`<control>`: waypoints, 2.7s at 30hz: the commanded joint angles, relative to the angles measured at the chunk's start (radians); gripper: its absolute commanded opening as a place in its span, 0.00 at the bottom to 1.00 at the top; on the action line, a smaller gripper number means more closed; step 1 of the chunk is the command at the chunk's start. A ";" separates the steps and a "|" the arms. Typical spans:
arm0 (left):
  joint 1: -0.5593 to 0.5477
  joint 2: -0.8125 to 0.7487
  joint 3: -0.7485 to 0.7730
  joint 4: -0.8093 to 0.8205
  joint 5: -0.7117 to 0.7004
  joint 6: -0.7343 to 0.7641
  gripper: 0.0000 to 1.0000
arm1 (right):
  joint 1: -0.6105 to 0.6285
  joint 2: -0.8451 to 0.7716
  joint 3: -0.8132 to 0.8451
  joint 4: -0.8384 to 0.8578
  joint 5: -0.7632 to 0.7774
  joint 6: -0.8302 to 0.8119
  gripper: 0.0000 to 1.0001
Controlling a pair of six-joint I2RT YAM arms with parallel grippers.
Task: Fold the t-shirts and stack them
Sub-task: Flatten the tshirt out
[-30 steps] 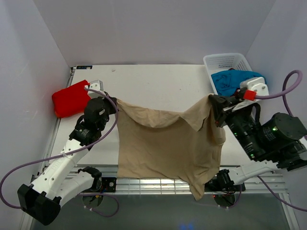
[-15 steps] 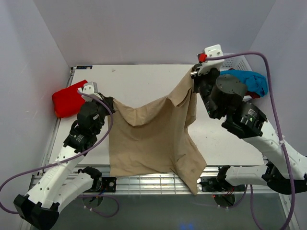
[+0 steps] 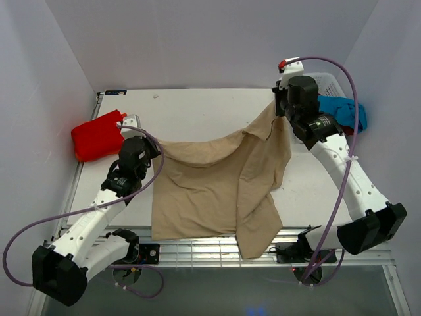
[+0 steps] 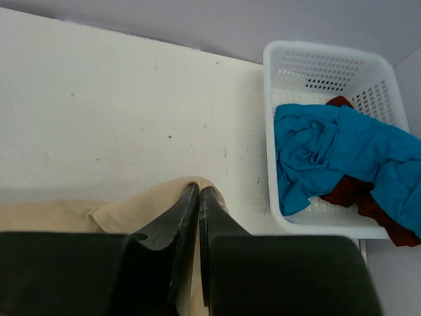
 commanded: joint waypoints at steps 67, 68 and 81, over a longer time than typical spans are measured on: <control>0.098 0.231 -0.134 -0.022 0.309 -0.232 0.00 | -0.018 -0.035 -0.676 0.052 -0.341 0.331 0.08; 0.098 0.228 -0.140 -0.028 0.310 -0.242 0.00 | -0.006 -0.035 -0.687 0.050 -0.330 0.343 0.08; 0.098 0.209 -0.241 -0.072 0.350 -0.295 0.00 | 0.057 0.015 -0.820 0.087 -0.321 0.429 0.08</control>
